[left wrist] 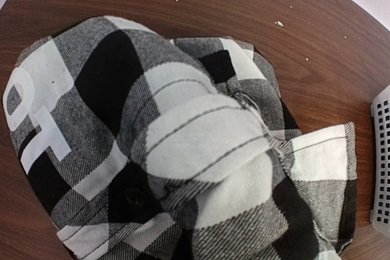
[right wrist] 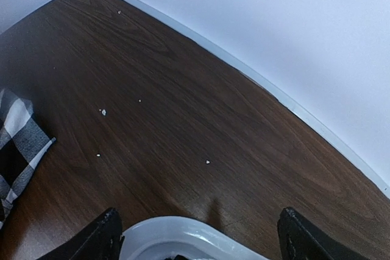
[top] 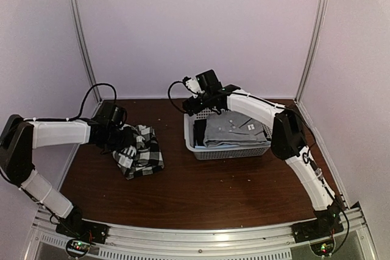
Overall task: Fold and stack the long sleeve shirts
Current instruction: Move the bin to the corner of the board.
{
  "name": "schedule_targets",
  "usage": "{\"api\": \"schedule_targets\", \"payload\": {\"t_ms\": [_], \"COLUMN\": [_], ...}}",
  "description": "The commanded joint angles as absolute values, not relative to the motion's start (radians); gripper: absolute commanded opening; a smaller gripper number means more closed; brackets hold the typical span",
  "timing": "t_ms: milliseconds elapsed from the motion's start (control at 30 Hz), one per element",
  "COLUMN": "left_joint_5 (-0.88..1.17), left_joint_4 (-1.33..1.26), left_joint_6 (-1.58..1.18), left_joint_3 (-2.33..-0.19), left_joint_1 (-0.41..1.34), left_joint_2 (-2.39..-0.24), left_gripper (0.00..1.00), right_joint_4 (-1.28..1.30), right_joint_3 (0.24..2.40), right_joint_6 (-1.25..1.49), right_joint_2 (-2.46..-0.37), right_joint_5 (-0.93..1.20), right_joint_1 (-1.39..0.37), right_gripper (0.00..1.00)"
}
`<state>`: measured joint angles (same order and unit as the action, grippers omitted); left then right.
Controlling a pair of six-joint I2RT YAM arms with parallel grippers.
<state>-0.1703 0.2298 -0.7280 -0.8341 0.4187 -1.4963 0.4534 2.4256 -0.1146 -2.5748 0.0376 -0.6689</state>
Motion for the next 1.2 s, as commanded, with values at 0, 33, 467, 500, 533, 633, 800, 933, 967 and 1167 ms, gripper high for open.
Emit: {"api": "schedule_targets", "payload": {"t_ms": [0,33,467,500,533,633,800,933,967,1167], "left_joint_5": [-0.141,-0.142,-0.141,-0.141,-0.139,-0.137,-0.128,-0.113,-0.109,-0.094], "left_joint_4": [0.180,0.181,0.176,0.175,0.174,0.172,0.169,0.167,0.166,0.166], "left_joint_6": [-0.732,-0.732,-0.734,-0.733,-0.734,-0.733,-0.730,-0.729,-0.729,-0.730], "left_joint_3": [-0.856,-0.857,-0.841,-0.837,-0.835,-0.831,-0.831,-0.834,-0.834,-0.833], "left_joint_1": [0.413,0.413,0.413,0.413,0.413,0.413,0.413,0.413,0.413,0.413], "left_joint_2": [-1.509,-1.508,-1.502,-1.501,-1.498,-1.494,-1.492,-1.493,-1.492,-1.475], "left_gripper": [0.00,0.00,0.00,0.00,0.00,0.00,0.00,0.00,0.00,0.00], "right_joint_4": [0.686,0.700,0.654,0.639,0.622,0.590,0.531,0.512,0.507,0.513], "right_joint_3": [2.414,2.403,1.930,1.854,1.792,1.628,1.388,1.254,1.222,1.052], "right_joint_6": [-0.089,-0.081,-0.058,-0.058,-0.056,-0.044,0.034,0.078,0.087,0.130], "right_joint_2": [-2.608,-2.601,-2.304,-2.268,-2.230,-2.126,-1.966,-1.857,-1.834,-1.701], "right_joint_5": [0.088,0.091,0.079,0.071,0.062,0.038,0.017,0.016,0.018,0.008], "right_joint_1": [-0.606,-0.599,-0.568,-0.566,-0.565,-0.557,-0.530,-0.520,-0.518,-0.501], "right_gripper": [0.88,0.87,0.86,0.86,0.86,0.86,0.86,0.86,0.86,0.86]}}
